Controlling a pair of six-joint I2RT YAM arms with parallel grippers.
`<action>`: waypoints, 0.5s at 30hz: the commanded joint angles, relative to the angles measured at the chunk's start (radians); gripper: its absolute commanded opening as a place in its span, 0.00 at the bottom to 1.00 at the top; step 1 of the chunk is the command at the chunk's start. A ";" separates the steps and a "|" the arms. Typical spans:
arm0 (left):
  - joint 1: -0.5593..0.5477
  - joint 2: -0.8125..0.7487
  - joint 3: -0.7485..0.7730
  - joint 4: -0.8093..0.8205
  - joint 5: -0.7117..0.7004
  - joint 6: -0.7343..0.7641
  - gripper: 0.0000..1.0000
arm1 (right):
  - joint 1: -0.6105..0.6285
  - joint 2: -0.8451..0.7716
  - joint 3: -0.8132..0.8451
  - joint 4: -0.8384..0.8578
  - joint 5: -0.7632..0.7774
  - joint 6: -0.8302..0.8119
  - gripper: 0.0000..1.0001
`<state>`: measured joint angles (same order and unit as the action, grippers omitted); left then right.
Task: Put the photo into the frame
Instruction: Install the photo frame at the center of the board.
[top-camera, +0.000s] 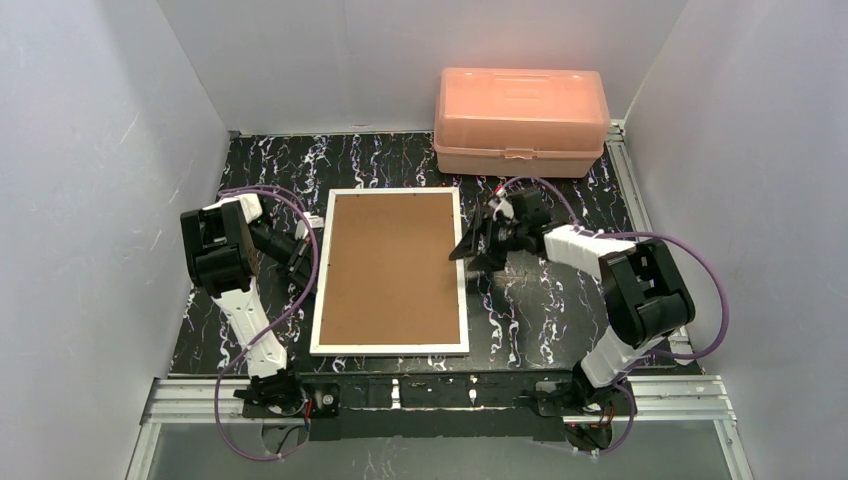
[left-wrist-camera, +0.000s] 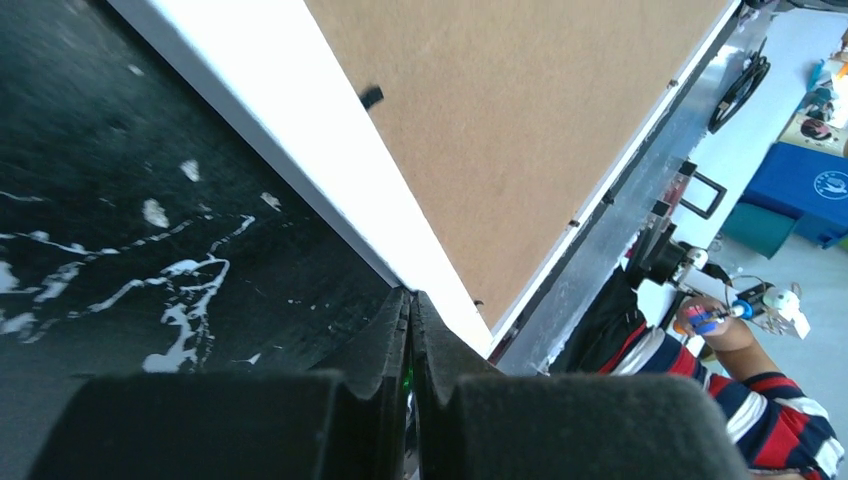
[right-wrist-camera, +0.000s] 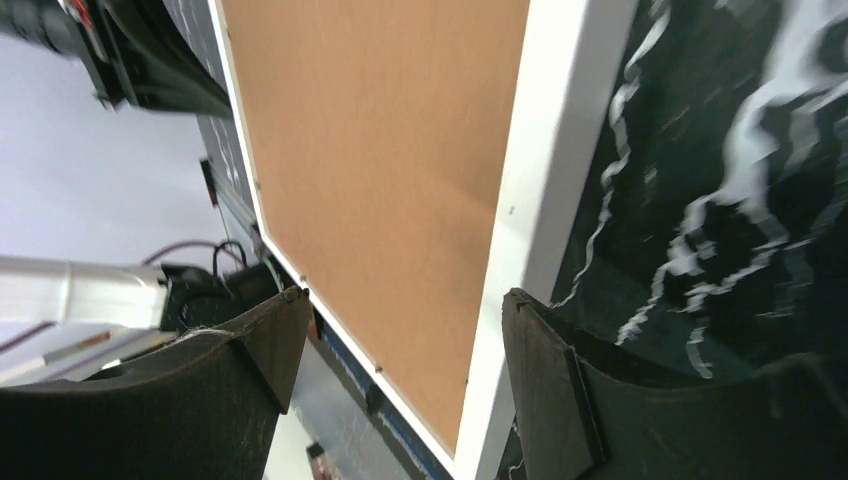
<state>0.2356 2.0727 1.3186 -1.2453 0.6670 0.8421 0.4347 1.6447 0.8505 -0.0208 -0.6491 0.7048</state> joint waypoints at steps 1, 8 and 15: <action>-0.008 -0.013 0.050 0.030 0.082 -0.029 0.00 | -0.078 0.017 0.137 -0.067 0.022 -0.072 0.78; 0.014 0.014 0.091 0.064 0.115 -0.091 0.02 | -0.069 0.123 0.221 -0.050 0.003 -0.064 0.75; 0.013 0.042 0.096 0.081 0.114 -0.101 0.02 | -0.034 0.176 0.218 -0.010 0.008 -0.041 0.74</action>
<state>0.2512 2.1067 1.3998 -1.1778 0.7456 0.7479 0.3832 1.8095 1.0470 -0.0635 -0.6315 0.6552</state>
